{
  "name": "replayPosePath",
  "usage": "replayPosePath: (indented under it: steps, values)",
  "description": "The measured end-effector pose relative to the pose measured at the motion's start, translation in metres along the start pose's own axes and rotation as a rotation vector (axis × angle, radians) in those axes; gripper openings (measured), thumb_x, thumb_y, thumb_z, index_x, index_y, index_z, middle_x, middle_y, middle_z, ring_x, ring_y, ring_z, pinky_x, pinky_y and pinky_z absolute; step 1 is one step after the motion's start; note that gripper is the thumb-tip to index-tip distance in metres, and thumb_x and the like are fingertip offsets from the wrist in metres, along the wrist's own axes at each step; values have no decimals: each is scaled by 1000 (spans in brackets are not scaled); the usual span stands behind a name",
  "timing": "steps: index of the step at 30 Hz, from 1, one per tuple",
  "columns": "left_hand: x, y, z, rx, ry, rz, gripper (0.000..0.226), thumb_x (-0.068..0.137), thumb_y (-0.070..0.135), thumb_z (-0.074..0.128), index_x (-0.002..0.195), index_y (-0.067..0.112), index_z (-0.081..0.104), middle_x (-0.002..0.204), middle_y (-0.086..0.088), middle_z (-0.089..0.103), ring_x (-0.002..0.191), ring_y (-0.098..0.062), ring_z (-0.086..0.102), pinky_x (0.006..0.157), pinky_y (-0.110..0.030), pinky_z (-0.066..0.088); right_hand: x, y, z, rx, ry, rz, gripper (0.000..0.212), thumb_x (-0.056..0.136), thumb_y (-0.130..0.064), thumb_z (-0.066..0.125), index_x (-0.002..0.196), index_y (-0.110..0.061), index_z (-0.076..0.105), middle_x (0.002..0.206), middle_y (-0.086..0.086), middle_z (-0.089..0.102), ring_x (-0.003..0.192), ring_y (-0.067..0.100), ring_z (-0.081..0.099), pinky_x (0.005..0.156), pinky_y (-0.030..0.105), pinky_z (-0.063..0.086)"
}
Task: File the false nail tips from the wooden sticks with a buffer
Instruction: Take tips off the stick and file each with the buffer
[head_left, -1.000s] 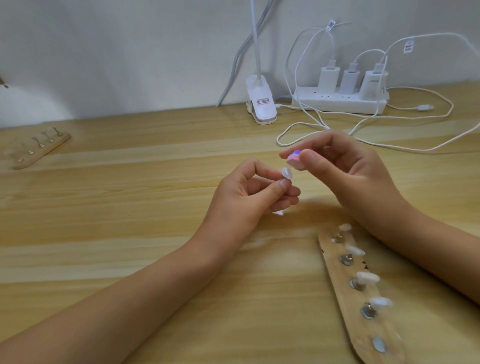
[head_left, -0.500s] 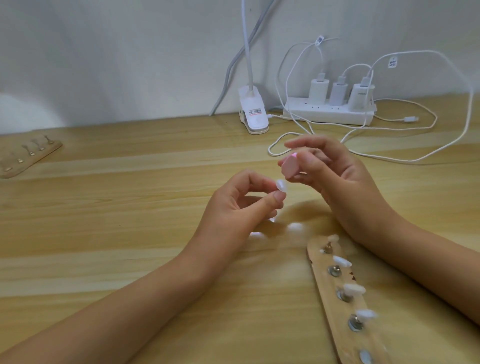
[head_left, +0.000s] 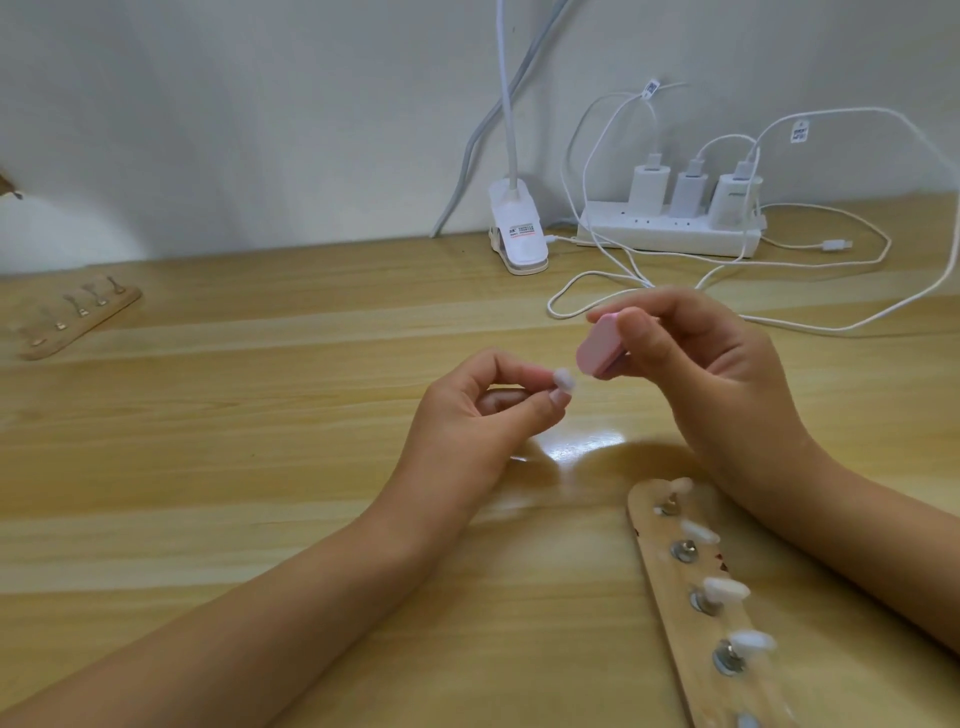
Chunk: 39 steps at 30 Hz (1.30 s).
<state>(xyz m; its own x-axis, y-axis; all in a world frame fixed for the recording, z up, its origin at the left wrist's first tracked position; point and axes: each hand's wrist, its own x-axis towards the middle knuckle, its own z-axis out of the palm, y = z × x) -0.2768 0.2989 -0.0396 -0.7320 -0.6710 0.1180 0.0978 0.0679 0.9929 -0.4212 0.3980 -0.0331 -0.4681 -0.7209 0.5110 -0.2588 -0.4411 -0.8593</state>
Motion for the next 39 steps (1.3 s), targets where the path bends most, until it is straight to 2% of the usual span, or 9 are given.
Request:
replayPosePath:
  steps: [7, 9, 12, 16, 23, 27, 33, 36, 39]
  values:
    - [0, 1, 1, 1, 19, 0, 16, 80, 15, 77, 75, 29, 72, 85, -7, 76, 79, -10, 70, 81, -23, 52, 0, 3, -1, -69, -82, 31, 25, 90, -21, 59, 105, -4, 68, 87, 16, 70, 86, 30, 68, 85, 42, 58]
    - [0, 1, 1, 3, 23, 0, 15, 79, 15, 77, 75, 28, 73, 85, -5, 77, 80, -10, 70, 85, -25, 53, 0, 4, -1, -82, -80, 14, 25, 91, -22, 60, 105, -3, 68, 88, 17, 69, 87, 30, 67, 84, 38, 57]
    - [0, 2, 1, -10, 23, -5, 11, 79, 12, 77, 77, 23, 74, 85, -3, 77, 78, -8, 70, 78, -19, 53, 0, 4, -1, -118, -96, 36, 24, 89, -23, 61, 104, -5, 70, 92, 14, 68, 88, 19, 68, 82, 28, 53]
    - [0, 1, 0, -13, 41, -13, 11, 78, 11, 77, 77, 21, 75, 84, -1, 77, 77, -6, 69, 73, -15, 51, 1, 6, -1, -142, -97, 15, 25, 90, -26, 62, 103, -6, 70, 91, 12, 67, 87, 18, 67, 80, 27, 54]
    - [1, 1, 0, 8, 40, -15, 12, 78, 12, 78, 76, 23, 75, 83, 1, 76, 78, -8, 69, 78, -19, 54, 1, 5, -1, -168, -123, 18, 23, 90, -24, 62, 101, -5, 70, 89, 10, 67, 82, 10, 66, 77, 19, 51]
    - [0, 1, 0, 10, 36, -22, 11, 77, 13, 79, 76, 24, 76, 81, 1, 75, 79, -9, 70, 84, -24, 55, 0, 6, -2, -181, -110, -21, 23, 90, -23, 61, 102, -4, 69, 90, 12, 66, 84, 16, 66, 77, 24, 53]
    - [0, 1, 0, 27, 29, -37, 6, 73, 20, 79, 78, 21, 76, 84, -4, 76, 80, -11, 71, 85, -28, 56, 1, 7, -2, -205, -119, 12, 22, 89, -22, 61, 97, -5, 71, 90, 8, 68, 79, 12, 66, 75, 21, 52]
    - [0, 0, 0, 35, 33, -49, 7, 70, 22, 78, 77, 22, 76, 82, -3, 76, 79, -11, 70, 84, -27, 56, 2, 7, -2, -171, -109, 27, 21, 88, -26, 61, 94, -8, 71, 89, 7, 70, 78, 17, 66, 76, 28, 54]
    - [0, 0, 0, 39, 31, -52, 5, 72, 19, 79, 77, 20, 76, 81, -3, 76, 79, -12, 70, 83, -27, 56, 3, 8, -3, -177, -128, 25, 21, 89, -24, 61, 94, -6, 71, 85, 5, 69, 76, 15, 66, 74, 23, 53]
